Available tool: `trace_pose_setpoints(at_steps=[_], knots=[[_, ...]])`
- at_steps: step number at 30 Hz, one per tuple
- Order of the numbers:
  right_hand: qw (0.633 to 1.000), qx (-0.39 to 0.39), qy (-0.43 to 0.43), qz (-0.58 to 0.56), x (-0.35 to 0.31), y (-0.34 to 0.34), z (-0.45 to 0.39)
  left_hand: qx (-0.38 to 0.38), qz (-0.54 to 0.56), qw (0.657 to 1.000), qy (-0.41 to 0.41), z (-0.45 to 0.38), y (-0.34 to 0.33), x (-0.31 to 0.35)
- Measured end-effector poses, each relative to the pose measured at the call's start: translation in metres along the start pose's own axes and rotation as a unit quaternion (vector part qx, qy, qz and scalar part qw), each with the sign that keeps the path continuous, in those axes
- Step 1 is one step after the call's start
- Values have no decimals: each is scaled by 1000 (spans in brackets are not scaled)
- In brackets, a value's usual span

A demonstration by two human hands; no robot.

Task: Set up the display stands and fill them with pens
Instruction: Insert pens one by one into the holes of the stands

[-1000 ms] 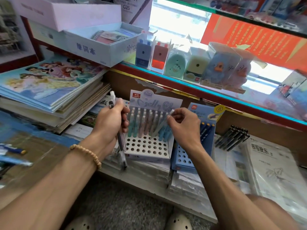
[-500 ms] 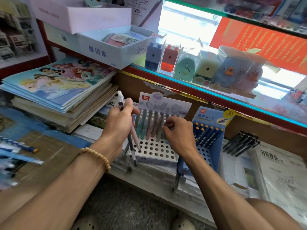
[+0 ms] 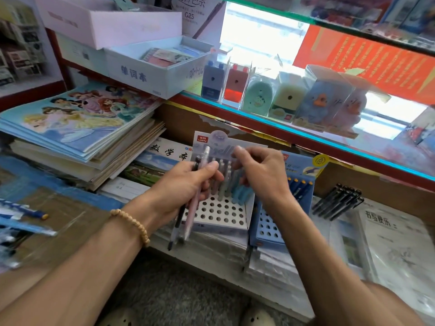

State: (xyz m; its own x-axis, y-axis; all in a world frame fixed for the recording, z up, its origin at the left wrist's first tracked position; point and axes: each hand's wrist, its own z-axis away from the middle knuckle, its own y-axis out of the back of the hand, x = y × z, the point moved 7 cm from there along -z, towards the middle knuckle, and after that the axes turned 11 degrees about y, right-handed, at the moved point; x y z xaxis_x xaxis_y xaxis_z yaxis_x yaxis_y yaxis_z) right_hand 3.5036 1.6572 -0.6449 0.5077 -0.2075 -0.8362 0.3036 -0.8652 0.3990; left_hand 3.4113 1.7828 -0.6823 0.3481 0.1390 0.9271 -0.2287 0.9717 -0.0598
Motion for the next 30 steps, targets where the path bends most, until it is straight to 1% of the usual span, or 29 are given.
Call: trace_pose_setpoints(at_steps=[1, 2, 5, 8, 11, 13, 16, 18, 21, 23, 25, 26, 27, 29, 30], knots=[[998, -26, -20, -54, -5, 1, 1, -17, -4, 1000, 8, 1, -4, -2], [995, -56, -30, -76, -9, 0, 3, -34, -11, 999, 14, 1, -8, -3], [985, -131, -50, -99, -8, -8, 11, -75, -39, 996, 27, 2, -20, -5], [972, -168, -72, -147, -2, -10, 16, -93, -73, 993, 21, 4, -28, -3], [971, -144, -92, -169, 4, 4, 15, -73, -83, 994, 5, 4, -29, -1], [968, -103, -112, -198, 7, 16, 13, -51, -92, 994, -3, 3, -25, 0], [960, -40, -129, -245, 10, 30, 9, -48, -75, 996, -3, 2, -20, 0], [967, -37, -120, -224, 10, 29, 7, -30, -71, 997, -3, 2, -16, -1], [978, -58, -89, -181, 6, 21, 6, 20, -99, 995, -5, 4, -10, 1], [980, -39, -75, -178, 5, 25, 1, 80, -121, 989, -2, 4, -2, 2], [986, -1, -61, -154, 7, 34, -4, 153, -130, 980, 9, 4, 14, 4], [992, 15, -48, -119, 8, 37, -7, 177, -106, 978, 20, 4, 23, 4], [996, 29, -31, -74, 10, 39, -8, 190, -60, 979, 34, 5, 30, 3], [999, 46, 6, 16, 12, 36, -9, 196, 49, 978, 50, 5, 40, -1], [997, 49, 22, 53, 12, 32, -9, 189, 83, 977, 47, 5, 41, -1]])
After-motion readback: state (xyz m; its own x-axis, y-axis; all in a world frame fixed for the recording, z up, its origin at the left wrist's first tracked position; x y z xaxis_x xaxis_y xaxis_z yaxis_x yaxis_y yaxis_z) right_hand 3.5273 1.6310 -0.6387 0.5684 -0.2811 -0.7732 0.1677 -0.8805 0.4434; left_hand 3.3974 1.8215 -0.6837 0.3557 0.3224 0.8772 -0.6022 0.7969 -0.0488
